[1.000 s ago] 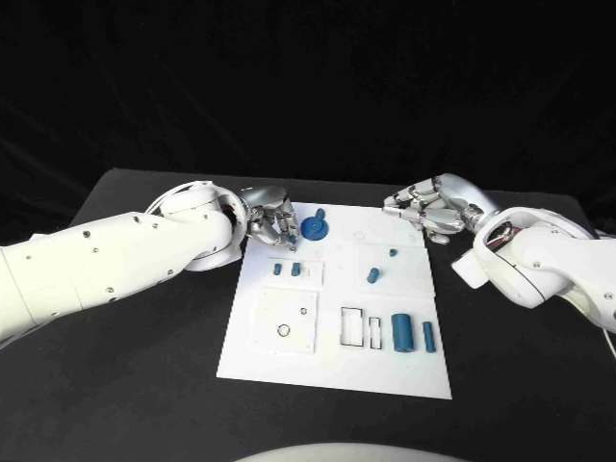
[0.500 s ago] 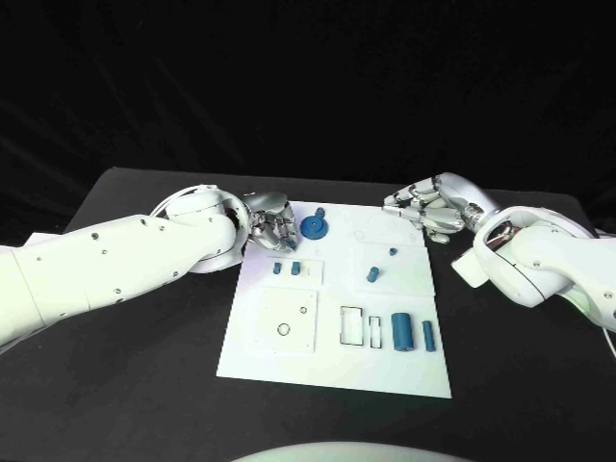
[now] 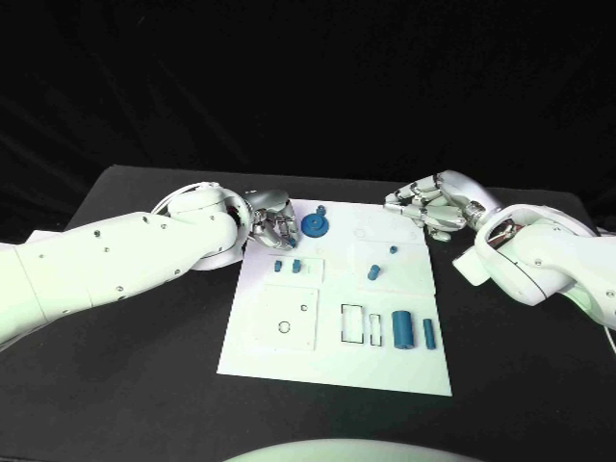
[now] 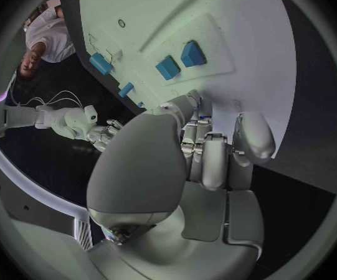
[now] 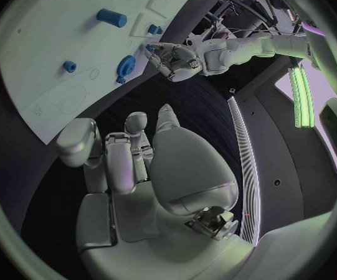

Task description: Assemble the parts on the task board

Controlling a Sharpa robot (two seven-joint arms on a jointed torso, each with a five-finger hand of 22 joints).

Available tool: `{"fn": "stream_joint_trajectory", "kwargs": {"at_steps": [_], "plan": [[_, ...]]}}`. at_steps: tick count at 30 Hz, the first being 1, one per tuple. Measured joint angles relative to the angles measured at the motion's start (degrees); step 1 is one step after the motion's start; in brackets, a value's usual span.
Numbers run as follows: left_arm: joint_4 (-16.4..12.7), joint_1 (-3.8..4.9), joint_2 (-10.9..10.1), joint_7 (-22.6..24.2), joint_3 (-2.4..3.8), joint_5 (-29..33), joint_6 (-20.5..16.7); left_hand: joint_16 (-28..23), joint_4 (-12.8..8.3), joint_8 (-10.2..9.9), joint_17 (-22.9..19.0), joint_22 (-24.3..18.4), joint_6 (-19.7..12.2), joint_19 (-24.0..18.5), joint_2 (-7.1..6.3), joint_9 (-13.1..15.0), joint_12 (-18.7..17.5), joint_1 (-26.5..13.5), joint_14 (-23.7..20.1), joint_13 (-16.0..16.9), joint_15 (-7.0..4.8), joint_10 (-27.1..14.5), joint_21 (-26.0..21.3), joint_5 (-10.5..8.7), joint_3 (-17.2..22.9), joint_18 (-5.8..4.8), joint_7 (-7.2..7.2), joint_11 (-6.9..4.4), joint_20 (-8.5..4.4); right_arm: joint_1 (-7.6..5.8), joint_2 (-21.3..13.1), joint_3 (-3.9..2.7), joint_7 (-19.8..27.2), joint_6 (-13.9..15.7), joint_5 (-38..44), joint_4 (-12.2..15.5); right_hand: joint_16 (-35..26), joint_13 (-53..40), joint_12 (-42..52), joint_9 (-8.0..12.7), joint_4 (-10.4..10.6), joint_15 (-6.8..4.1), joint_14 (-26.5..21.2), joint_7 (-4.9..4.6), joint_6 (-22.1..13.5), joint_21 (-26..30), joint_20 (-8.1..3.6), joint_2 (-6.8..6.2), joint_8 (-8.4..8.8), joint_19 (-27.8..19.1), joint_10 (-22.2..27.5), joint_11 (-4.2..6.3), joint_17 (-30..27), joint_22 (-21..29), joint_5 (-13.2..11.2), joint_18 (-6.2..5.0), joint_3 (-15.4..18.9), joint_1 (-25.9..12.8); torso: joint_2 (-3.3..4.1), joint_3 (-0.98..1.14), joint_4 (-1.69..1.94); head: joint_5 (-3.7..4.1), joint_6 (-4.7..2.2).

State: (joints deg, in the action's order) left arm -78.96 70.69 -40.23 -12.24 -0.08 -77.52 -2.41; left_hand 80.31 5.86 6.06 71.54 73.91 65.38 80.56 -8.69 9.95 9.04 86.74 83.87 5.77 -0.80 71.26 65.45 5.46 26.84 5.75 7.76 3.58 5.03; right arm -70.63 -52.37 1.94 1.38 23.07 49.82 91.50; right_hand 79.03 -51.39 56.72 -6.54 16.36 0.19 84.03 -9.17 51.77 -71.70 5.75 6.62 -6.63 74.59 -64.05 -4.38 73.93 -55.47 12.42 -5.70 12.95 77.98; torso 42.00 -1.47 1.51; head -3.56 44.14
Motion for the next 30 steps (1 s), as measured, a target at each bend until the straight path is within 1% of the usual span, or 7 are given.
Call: {"fn": "stream_joint_trajectory", "kwargs": {"at_steps": [10, 16, 18, 27, 30], "plan": [[-0.10, 0.05, -0.02, -0.20, 0.03, -0.16, 0.55, 0.00, -0.13, -0.13, 0.00, 0.14, -0.01, 0.00, 0.00, -0.01, 0.00, 0.00, 0.00, 0.08, 0.00, 0.00, 0.00, 0.00, 0.13, 0.00, -0.01, 0.00, 0.00, 0.00, -0.03, 0.00, 0.00, 0.00, 0.01, 0.01, 0.00, 0.00, 0.00, 0.01, 0.00, 0.00, 0.00, 0.00, 0.00, 0.00, 0.00, 0.00, 0.00, 0.00, 0.00, 0.00, 0.00, 0.00, 0.00, 0.00, 0.00, 0.00, -0.01, 0.00, 0.00, 0.10, 0.09], [-0.15, 0.05, -0.04, -0.29, 0.01, -0.21, 0.63, 0.00, -0.13, -0.13, 0.00, 0.14, -0.09, 0.00, 0.00, -0.01, 0.00, 0.00, 0.00, 0.10, 0.00, 0.00, 0.00, 0.00, 0.13, 0.01, -0.08, 0.00, 0.00, 0.00, -0.04, 0.00, 0.00, 0.00, 0.01, 0.01, 0.00, 0.00, 0.00, 0.01, 0.00, 0.00, 0.00, 0.00, 0.00, 0.00, 0.00, 0.00, 0.00, 0.00, 0.00, 0.00, 0.01, 0.01, 0.00, 0.00, 0.00, 0.00, -0.01, -0.01, 0.03, -0.02, 0.17], [-0.15, 0.04, -0.05, -0.31, 0.01, -0.22, 0.64, 0.00, -0.13, -0.13, 0.00, 0.14, -0.09, 0.00, -0.24, 0.03, 0.00, -0.23, 0.00, 0.10, 0.00, 0.00, 0.00, 0.00, 0.13, 0.01, -0.09, 0.00, 0.00, 0.00, -0.03, 0.00, 0.00, 0.00, 0.01, 0.01, 0.00, 0.00, 0.00, 0.01, 0.00, 0.00, 0.00, 0.00, 0.00, 0.00, 0.00, 0.00, 0.00, 0.00, 0.00, 0.00, 0.00, 0.01, 0.00, 0.00, 0.00, 0.00, -0.01, -0.01, 0.03, -0.05, 0.20], [-0.21, 0.02, -0.02, -0.34, -0.02, -0.27, 0.66, 0.00, -0.13, -0.19, 0.01, 0.13, -0.09, 0.00, -0.22, 0.04, 0.00, -0.24, 0.00, 0.18, 0.00, 0.00, 0.00, 0.00, 0.13, 0.01, -0.09, 0.00, 0.00, 0.00, -0.01, 0.00, 0.01, 0.00, 0.01, -0.03, 0.00, 0.00, 0.00, -0.03, 0.00, 0.00, 0.00, 0.00, 0.00, 0.00, 0.00, 0.00, 0.00, 0.00, 0.00, 0.00, 0.01, 0.01, 0.00, 0.00, 0.00, 0.00, -0.01, -0.02, 0.03, -0.09, 0.27], [-0.13, 0.02, 0.01, -0.31, -0.02, -0.27, 0.69, 0.00, -0.13, -0.19, 0.01, 0.13, -0.09, -0.21, -0.06, 0.03, 0.00, -0.41, 0.00, 0.18, 0.00, 0.00, 0.00, 0.00, 0.13, 0.02, -0.09, 0.00, 0.21, 0.00, 0.01, 0.00, 0.03, 0.00, 0.00, -0.04, 0.00, 0.00, 0.00, -0.03, 0.00, 0.00, 0.00, 0.00, 0.00, 0.00, 0.00, 0.00, 0.00, 0.00, 0.00, 0.00, 0.01, 0.01, 0.00, 0.00, 0.00, 0.00, -0.01, -0.02, 0.02, -0.10, 0.31]]}}
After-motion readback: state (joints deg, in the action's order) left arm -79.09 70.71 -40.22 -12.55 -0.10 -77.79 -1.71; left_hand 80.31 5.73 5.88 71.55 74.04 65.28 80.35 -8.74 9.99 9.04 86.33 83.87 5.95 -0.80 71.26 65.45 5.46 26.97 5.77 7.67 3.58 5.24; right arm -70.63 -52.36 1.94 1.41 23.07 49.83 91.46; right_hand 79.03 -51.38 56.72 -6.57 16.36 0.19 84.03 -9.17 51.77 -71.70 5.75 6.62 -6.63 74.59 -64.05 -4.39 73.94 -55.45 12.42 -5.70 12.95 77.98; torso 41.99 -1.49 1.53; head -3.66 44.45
